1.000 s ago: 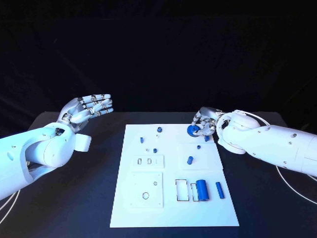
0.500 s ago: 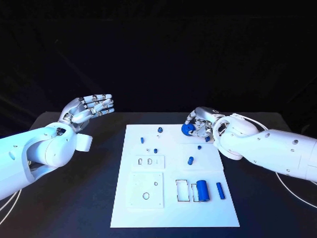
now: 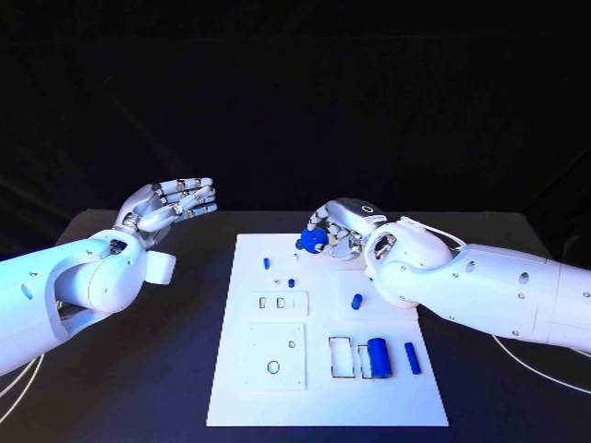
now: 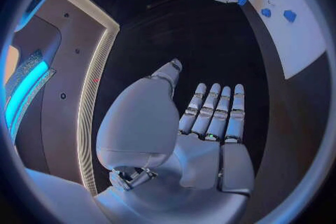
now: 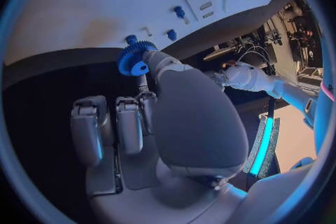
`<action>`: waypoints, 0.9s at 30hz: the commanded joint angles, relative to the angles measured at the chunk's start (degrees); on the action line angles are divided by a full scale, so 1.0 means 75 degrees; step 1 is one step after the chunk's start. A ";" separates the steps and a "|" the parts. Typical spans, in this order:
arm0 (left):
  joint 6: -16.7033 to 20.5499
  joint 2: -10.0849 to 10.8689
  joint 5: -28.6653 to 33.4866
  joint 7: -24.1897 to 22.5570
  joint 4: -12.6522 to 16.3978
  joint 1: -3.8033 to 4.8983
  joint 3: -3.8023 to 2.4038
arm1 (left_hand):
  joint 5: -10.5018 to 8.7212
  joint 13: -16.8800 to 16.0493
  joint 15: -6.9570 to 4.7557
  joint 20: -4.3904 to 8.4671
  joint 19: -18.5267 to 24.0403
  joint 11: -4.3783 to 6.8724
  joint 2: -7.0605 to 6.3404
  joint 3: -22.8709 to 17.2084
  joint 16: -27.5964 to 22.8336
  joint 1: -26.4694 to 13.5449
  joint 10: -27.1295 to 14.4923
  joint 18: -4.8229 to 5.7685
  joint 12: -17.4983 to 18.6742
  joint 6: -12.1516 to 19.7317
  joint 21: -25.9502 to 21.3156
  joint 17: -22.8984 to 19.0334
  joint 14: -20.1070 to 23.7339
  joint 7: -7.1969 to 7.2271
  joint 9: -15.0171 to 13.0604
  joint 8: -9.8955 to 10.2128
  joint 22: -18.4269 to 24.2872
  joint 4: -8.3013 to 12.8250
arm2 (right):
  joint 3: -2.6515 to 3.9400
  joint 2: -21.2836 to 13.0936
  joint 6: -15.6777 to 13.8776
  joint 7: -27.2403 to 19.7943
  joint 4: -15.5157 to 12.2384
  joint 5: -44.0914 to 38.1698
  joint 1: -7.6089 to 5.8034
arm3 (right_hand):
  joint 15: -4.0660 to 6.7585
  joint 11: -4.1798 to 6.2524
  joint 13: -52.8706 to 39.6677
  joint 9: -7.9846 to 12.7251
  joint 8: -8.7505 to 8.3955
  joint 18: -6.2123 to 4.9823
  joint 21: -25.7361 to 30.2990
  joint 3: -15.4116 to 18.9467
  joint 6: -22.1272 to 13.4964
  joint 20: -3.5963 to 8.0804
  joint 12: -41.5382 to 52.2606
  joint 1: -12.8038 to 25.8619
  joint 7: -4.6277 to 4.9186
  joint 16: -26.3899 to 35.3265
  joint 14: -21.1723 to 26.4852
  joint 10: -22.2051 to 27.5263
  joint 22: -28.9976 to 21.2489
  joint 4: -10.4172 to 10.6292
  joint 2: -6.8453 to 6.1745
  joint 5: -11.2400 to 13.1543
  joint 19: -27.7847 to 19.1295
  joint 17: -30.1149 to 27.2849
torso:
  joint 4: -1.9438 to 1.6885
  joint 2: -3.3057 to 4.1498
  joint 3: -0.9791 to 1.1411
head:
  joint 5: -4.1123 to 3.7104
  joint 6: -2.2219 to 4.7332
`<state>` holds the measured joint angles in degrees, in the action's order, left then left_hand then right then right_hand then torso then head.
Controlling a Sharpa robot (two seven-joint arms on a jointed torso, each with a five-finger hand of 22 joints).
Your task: Assemble the parts on the task board
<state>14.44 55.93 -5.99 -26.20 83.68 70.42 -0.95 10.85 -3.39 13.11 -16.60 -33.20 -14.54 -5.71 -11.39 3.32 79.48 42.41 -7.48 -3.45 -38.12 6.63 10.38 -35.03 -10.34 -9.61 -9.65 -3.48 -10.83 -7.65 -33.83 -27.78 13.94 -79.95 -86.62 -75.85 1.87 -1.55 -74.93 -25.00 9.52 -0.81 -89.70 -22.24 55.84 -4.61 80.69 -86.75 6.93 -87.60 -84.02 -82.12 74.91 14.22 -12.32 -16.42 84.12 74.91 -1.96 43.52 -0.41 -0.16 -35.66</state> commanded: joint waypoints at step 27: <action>-0.0118 -0.0088 0.0047 -0.0013 0.0072 0.0013 -0.0007 | 0.0037 -0.0011 -0.0015 -0.0009 -0.0125 0.0026 0.0000 0.0012 0.0035 0.0084 0.0064 0.0024 -0.0038 -0.0059 0.0044 -0.0020 -0.0066 -0.0807 -0.0006 -0.0061 -0.0019 0.0044 | -0.0045 0.1079 0.0161 0.0488 0.0981 -0.0806 0.0476 | 0.0036 -0.0019 -0.0852 -0.0169 0.0380 0.0109 -0.0040 -0.0113 0.0315 0.0061 -0.0011 0.0167 -0.0094 -0.0036 -0.0672 -0.0028 0.2012 -0.0006 -0.0069 0.0075 0.0785 0.1452 | -0.0001 0.0010 0.0011 | 0.0003 -0.0023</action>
<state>14.41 55.40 -5.89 -26.00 84.08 70.42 -0.94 10.85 -3.39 12.90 -16.60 -33.60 -14.33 -5.72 -11.39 3.32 79.48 42.61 -7.48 -3.45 -38.32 6.61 10.30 -35.24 -10.54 -9.60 -9.85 -3.52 -10.83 -7.99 -25.93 -27.24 17.12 -72.82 -91.24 -72.32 1.87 -1.56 -74.91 -25.01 9.56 -0.82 -89.70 -22.81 56.33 -4.62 80.68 -86.01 6.72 -87.60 -84.02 -82.11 74.95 14.15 -12.91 -15.82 84.11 74.94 -1.92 43.63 -0.27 -0.09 -35.79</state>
